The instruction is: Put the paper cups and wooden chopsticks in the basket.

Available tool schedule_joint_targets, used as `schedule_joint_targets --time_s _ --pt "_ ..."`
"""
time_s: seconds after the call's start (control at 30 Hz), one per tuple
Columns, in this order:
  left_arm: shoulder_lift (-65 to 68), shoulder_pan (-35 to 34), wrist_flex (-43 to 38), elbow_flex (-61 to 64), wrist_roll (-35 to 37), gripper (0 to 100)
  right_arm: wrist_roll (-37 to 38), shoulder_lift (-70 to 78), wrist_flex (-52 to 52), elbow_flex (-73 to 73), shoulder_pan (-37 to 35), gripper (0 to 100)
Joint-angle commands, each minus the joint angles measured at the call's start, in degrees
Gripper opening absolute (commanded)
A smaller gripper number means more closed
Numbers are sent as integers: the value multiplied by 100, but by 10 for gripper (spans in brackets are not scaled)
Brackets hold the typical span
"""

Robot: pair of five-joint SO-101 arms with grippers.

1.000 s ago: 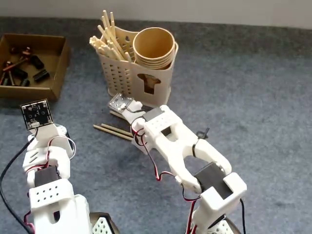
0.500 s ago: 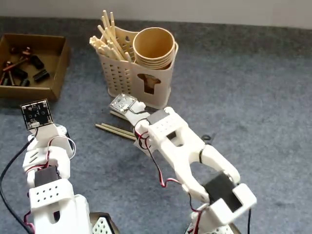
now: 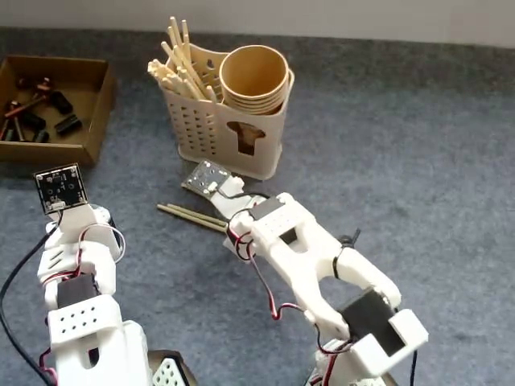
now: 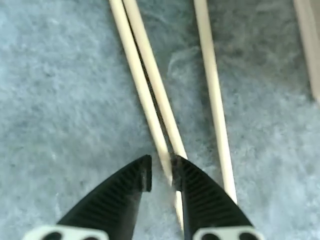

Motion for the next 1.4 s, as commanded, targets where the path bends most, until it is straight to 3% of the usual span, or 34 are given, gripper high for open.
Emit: schedule_joint_targets --time_s 0.0,0.17,0.37,0.87,1.37 --pt "-84 57 -105 -22 9 11 70 233 -215 -198 40 88" --pt "-84 57 -105 -22 9 11 563 479 -198 -242 4 84" --pt "-84 57 -105 -22 9 11 563 127 -4 -233 4 2" --pt "-84 57 -105 -22 9 11 536 -1218 1138 -215 13 6" --pt "-84 75 -114 -22 9 11 -1178 -4136 1226 286 13 6"
